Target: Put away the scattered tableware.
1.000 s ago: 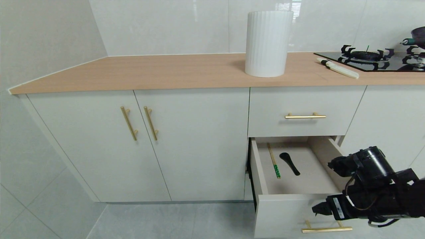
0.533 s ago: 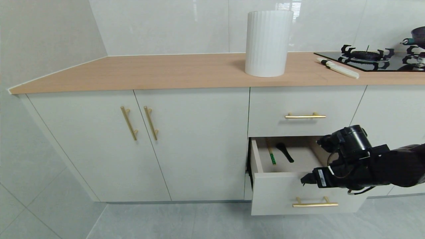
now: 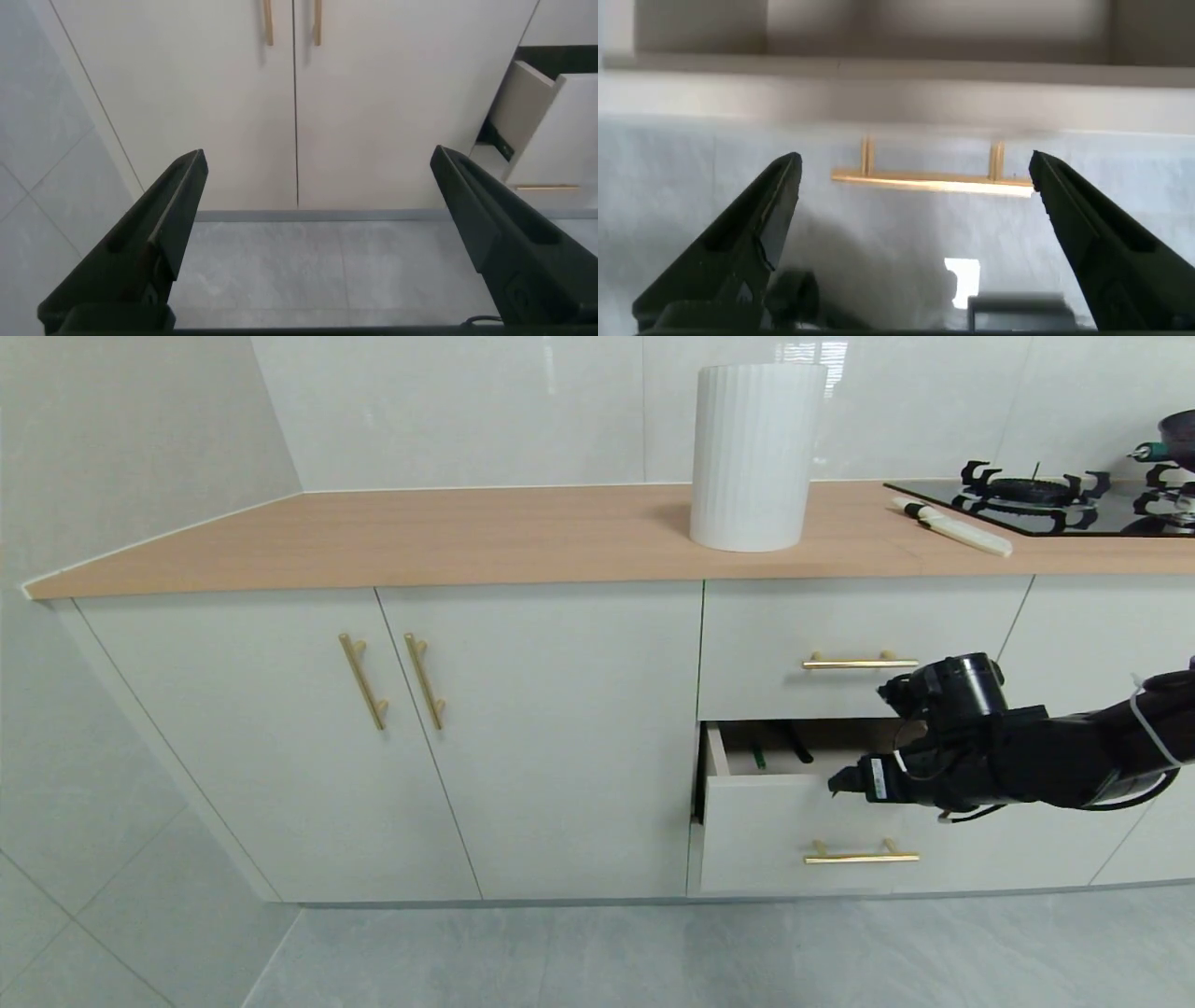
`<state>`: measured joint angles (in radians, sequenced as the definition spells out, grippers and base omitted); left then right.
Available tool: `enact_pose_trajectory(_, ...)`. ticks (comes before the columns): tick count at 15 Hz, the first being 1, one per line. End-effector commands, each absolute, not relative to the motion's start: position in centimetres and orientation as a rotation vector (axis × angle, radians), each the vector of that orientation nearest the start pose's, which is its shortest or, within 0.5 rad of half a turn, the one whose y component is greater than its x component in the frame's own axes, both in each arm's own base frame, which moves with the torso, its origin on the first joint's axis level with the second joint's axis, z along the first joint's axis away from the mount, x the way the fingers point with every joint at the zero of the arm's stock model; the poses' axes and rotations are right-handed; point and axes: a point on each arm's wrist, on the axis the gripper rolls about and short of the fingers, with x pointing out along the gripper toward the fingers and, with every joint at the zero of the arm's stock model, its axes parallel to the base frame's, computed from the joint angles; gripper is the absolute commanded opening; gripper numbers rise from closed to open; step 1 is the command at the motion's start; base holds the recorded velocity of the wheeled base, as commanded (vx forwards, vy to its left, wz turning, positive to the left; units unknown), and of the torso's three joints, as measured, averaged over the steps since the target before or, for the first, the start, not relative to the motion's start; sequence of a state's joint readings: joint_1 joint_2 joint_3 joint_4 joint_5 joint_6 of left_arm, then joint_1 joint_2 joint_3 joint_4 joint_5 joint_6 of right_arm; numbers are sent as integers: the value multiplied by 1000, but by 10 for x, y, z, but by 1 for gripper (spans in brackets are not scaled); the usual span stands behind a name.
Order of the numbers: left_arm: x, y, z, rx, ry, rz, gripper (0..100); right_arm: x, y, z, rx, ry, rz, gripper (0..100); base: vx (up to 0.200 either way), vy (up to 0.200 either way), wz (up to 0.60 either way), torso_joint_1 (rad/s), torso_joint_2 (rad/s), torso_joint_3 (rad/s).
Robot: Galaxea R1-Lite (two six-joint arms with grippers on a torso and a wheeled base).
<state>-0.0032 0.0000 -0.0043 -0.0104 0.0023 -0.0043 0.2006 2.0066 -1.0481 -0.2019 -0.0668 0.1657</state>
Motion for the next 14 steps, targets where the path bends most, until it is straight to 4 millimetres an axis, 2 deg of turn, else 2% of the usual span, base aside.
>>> enact_pose_trajectory(1,-23,0,78,-5,-14,0,100,367,59,105,79,687,35,100,0,0,0,0,0,0)
enact_pose_trajectory(5,-23,0,78,-5,-14,0,100,370,54,109,84,651,27,100,0,0,0,0,0,0)
enact_pose_trajectory(9,-23,0,78,-5,-14,0,100,360,52,127,94,614,38,100,0,0,0,0,0,0)
enact_pose_trajectory(11,-23,0,78,-5,-14,0,100,355,55,123,85,638,51,100,0,0,0,0,0,0)
enact_pose_trajectory(14,-23,0,78,-5,-15,0,100,348,71,107,13,757,101,100,0,0,0,0,0,0)
